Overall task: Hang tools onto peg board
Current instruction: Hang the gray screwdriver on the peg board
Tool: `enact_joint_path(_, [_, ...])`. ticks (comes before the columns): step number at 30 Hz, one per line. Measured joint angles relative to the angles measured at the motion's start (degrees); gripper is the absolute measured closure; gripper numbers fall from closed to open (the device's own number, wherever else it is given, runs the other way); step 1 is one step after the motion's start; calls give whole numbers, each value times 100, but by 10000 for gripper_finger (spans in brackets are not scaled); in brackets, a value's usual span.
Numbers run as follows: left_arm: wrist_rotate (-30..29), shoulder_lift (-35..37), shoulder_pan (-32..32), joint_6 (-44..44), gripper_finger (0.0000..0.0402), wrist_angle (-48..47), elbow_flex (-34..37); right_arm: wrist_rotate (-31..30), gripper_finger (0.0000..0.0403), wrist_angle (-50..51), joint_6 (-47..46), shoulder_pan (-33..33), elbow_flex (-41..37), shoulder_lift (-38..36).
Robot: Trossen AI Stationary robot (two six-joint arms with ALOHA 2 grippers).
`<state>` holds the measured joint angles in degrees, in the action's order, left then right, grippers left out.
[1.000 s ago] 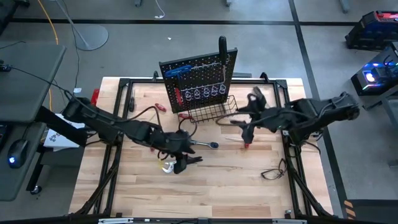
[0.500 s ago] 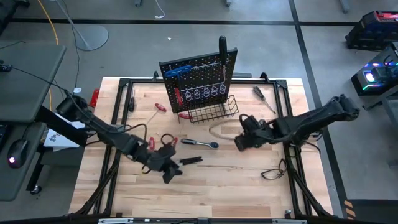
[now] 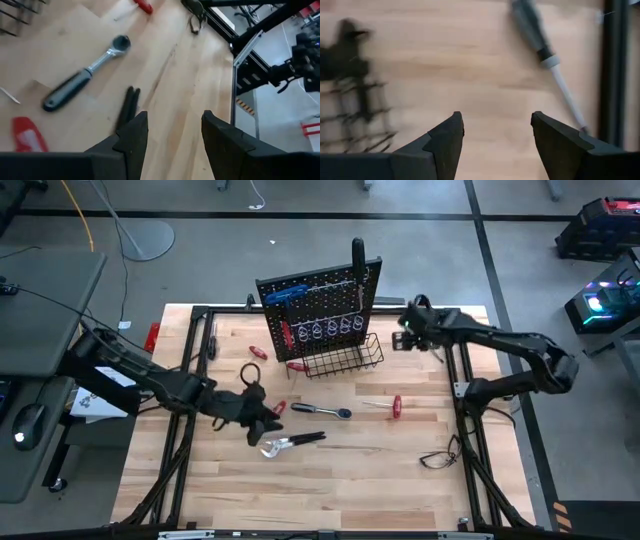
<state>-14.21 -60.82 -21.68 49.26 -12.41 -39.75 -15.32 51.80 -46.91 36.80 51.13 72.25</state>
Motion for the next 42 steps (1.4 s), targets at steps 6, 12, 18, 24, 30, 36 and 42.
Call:
enact_joint_path(6, [-158, 302, 303, -188, 233, -135, 23, 212, 178, -469, 918, 1296, 0, 553])
enact_joint_path(12, [-213, 313, 475, 100, 233, -86, 26, 974, 178, -1123, 1640, 1975, 0, 1199])
enact_joint_path(18, [-306, 310, 484, 364, 233, -100, 26, 1246, 178, -1303, 2606, 2028, 0, 1314])
enact_joint_path(24, [-467, 308, 484, 409, 233, -230, 26, 1980, 178, -1136, 3635, 1945, 0, 1158])
enact_joint_path(30, [-918, 308, 528, 267, 233, -584, 26, 2316, 178, -1110, 4075, 1573, 0, 1030])
enact_joint_path(36, [-723, 308, 911, -167, 233, -422, 26, 2707, 178, -1004, 3867, 995, 0, 1025])
enact_joint_path(42, [25, 308, 1170, -556, 233, -419, 26, 2772, 178, -938, 3809, 330, 0, 1025])
